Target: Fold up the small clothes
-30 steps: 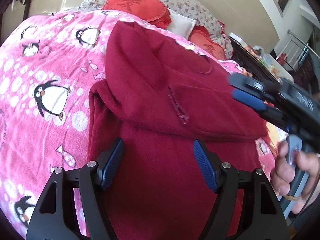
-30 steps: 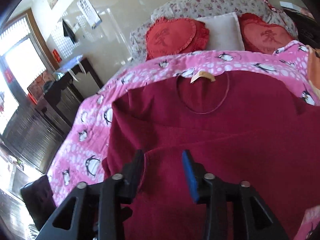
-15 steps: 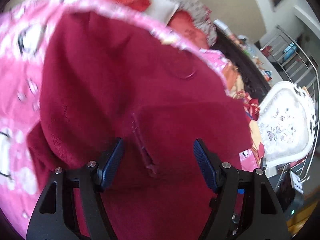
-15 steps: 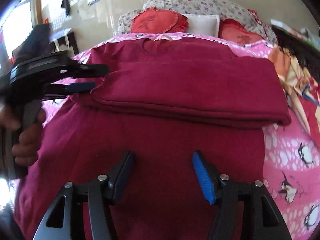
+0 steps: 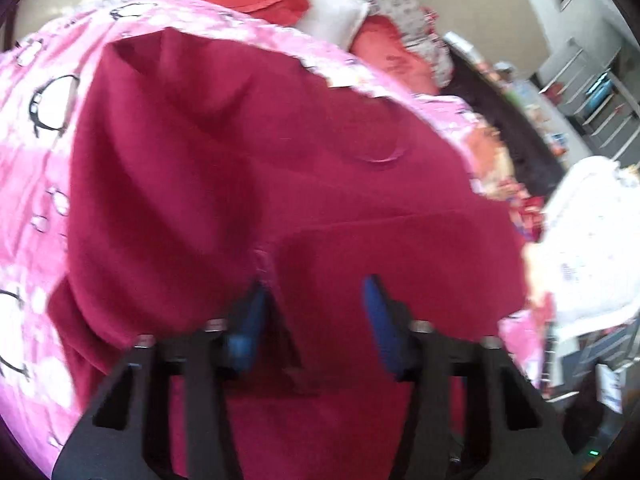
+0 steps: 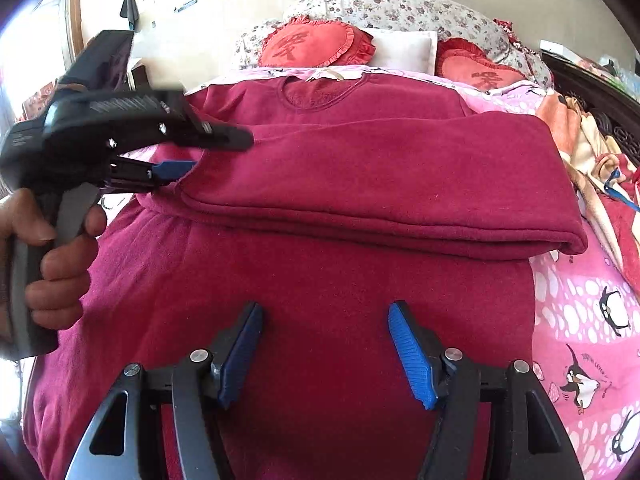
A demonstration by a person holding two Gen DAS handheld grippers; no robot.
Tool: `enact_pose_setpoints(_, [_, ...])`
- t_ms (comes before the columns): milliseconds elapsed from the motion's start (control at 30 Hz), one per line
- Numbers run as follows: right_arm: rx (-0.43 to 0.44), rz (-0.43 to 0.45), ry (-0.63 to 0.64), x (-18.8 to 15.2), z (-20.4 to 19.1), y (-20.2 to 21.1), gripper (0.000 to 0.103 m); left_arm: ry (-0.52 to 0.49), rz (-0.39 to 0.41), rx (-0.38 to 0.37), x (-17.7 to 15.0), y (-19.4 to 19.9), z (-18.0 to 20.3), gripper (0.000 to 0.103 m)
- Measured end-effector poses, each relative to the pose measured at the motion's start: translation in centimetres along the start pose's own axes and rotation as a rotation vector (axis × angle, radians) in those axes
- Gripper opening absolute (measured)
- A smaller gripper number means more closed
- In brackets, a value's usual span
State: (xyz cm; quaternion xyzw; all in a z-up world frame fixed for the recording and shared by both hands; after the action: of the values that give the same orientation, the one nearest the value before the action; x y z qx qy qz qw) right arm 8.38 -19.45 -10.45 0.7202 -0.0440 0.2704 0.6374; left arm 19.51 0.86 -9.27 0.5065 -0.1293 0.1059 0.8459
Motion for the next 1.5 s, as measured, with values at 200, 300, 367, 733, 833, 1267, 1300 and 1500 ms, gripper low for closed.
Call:
enact_pose_setpoints(200, [-0.005,0.0,0.002,0.0,-0.2,0.0,0.064,-0.058,-0.007,-0.016,0.0,0.8,0.5,0.004])
enact_pose_setpoints(300, [-0.002,-0.001,0.001,0.0,-0.1,0.0,0.065,-0.11,0.08,-0.035,1.0,4.1,1.3,0.004])
enact_pose_setpoints(367, [-0.003,-0.001,0.001,0.0,-0.2,0.0,0.065,-0.115,0.153,-0.005,2.0,6.6,1.0,0.004])
enact_pose_setpoints(733, [-0.004,-0.001,0.001,0.0,-0.3,0.0,0.065,0.003,0.101,0.169,2.5,6.2,-6.4,0.004])
enact_pose_setpoints(833, [-0.001,-0.003,-0.001,0.0,-0.3,0.0,0.065,0.004,0.058,0.237,2.3,4.6,-6.2,0.011])
enact_pose_setpoints(1267, [0.04,0.154,-0.111,5.2,12.0,8.2,0.019,-0.07,0.217,0.354,-0.2,6.7,-1.3,0.012])
enact_pose_setpoints(1300, [0.036,0.139,-0.075,6.0,11.9,7.8,0.019,-0.086,0.186,0.365,0.1,5.4,-0.9,0.012])
enact_pose_setpoints(1500, [-0.009,0.022,0.042,9.4,10.0,3.2,0.017,-0.024,0.113,0.429,0.3,0.9,-4.1,0.012])
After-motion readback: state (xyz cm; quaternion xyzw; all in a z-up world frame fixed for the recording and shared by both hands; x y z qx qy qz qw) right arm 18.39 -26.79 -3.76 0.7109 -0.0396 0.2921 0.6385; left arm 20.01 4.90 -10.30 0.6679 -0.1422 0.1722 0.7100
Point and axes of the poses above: each gripper's, at about its wrist camera, not at the fingertips, and y roughly against the way its jaws point, z to its right, x to its top, the point moved 2 cm from there along -y, roughly the way its jaws point, and after that the axes turned 14 degrees about -z, right-handed, at the moved point
